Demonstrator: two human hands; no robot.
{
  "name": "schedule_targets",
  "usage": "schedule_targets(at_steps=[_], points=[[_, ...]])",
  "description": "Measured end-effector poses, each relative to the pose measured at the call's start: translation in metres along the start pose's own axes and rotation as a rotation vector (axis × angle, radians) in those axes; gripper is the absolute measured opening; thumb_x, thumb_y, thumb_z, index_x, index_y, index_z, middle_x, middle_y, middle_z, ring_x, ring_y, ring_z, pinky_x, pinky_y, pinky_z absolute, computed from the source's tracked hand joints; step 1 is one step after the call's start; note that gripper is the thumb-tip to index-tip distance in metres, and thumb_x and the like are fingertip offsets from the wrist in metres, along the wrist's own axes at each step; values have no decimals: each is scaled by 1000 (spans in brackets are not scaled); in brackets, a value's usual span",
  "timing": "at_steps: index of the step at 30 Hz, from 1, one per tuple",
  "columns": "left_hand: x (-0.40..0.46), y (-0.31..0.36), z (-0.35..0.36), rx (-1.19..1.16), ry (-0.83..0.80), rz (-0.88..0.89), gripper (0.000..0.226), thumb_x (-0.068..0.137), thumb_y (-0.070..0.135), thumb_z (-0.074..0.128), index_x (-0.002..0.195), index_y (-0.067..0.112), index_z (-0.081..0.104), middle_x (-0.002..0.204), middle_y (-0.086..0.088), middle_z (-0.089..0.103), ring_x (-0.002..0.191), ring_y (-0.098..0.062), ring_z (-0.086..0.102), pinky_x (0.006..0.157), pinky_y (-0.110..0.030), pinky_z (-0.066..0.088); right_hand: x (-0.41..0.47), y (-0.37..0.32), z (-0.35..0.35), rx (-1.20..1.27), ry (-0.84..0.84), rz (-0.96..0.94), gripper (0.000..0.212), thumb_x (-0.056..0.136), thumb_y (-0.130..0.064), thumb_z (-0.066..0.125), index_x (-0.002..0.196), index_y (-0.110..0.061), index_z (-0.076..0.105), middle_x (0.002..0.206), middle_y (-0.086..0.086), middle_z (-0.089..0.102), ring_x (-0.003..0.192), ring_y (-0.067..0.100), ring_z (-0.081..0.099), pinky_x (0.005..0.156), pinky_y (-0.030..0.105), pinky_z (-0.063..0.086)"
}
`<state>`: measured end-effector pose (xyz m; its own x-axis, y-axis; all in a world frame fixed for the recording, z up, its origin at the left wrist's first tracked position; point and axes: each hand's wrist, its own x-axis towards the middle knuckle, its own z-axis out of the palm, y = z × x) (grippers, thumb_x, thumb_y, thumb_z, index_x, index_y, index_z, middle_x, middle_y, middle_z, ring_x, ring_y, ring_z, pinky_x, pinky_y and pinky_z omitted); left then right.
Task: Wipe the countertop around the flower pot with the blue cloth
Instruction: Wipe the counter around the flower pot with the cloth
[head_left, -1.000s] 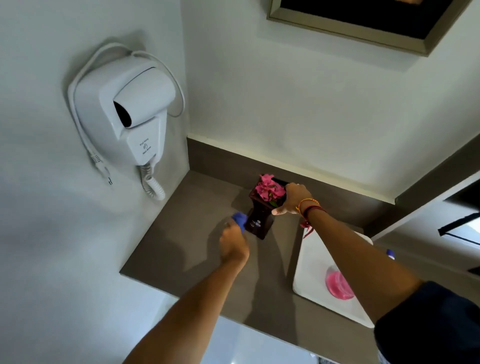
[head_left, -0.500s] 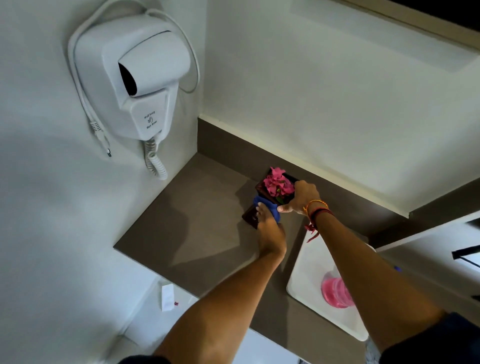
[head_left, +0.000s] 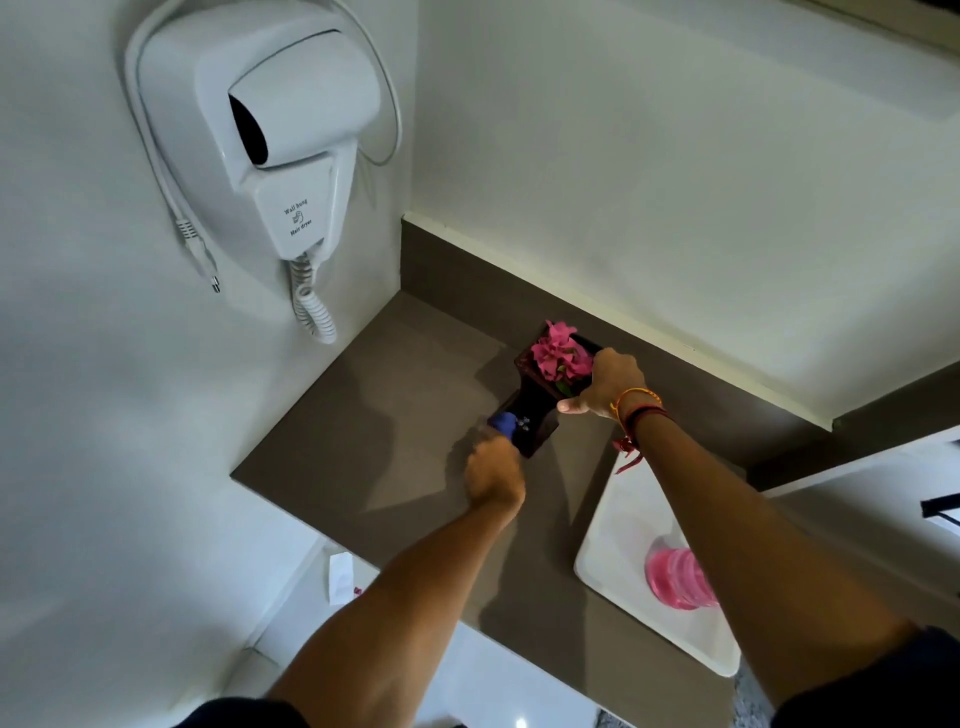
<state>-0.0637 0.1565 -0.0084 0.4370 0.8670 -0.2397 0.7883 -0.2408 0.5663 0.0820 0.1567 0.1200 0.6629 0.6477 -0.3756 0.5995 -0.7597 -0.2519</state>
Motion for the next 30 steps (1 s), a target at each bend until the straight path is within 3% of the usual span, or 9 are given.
schedule_targets(at_steps=[3, 6, 13, 18, 22, 26, 30], points=[[16, 8, -1, -49, 136, -127, 58, 101, 11, 42, 148, -7, 15, 152, -25, 33, 138, -31, 39, 109, -33, 41, -1, -1, 1, 6, -1, -2, 71, 60, -31, 93, 113, -2, 57, 114, 18, 66, 106, 36, 65, 87, 41, 57], [19, 29, 8, -39, 100, 20, 60, 99, -2, 41, 148, -9, 8, 157, -29, 17, 145, -35, 22, 118, -35, 29, 1, 0, 1, 9, -1, -18, 73, 60, -29, 93, 118, -1, 58, 117, 19, 66, 109, 37, 64, 92, 42, 56], [11, 31, 57, 50, 10, 96, 63, 101, 9, 45, 147, -11, 7, 155, -34, 17, 144, -42, 20, 110, -47, 40, 8, 0, 2, -4, -14, -21, 74, 61, -30, 93, 119, -2, 57, 118, 18, 66, 109, 37, 64, 92, 43, 57], [7, 10, 67, 258, -103, 193, 58, 103, 6, 38, 148, -10, 4, 156, -34, 10, 146, -44, 8, 117, -60, 16, 9, 1, 4, -28, -12, -23, 75, 62, -31, 92, 121, -1, 57, 118, 19, 66, 110, 37, 64, 91, 42, 57], [5, -19, 55, 488, -196, 382, 56, 102, 4, 38, 149, -8, 10, 157, -30, 12, 147, -43, 5, 117, -62, 9, 5, -3, 0, -57, -28, -13, 73, 63, -32, 92, 119, -1, 56, 118, 19, 65, 108, 37, 64, 90, 42, 57], [14, -40, 28, 511, -169, 453, 52, 101, 3, 38, 147, -7, 18, 155, -27, 25, 145, -36, 20, 119, -50, 21, -1, -5, -4, -73, -23, -17, 70, 62, -34, 92, 113, -1, 56, 116, 19, 63, 105, 36, 64, 85, 40, 57], [25, -27, 1, 236, 45, 128, 56, 97, 2, 44, 146, -10, 19, 149, -25, 36, 133, -31, 44, 110, -33, 39, -4, -6, -5, -70, -27, -19, 69, 63, -35, 91, 114, -2, 56, 115, 18, 65, 105, 35, 64, 87, 42, 57]])
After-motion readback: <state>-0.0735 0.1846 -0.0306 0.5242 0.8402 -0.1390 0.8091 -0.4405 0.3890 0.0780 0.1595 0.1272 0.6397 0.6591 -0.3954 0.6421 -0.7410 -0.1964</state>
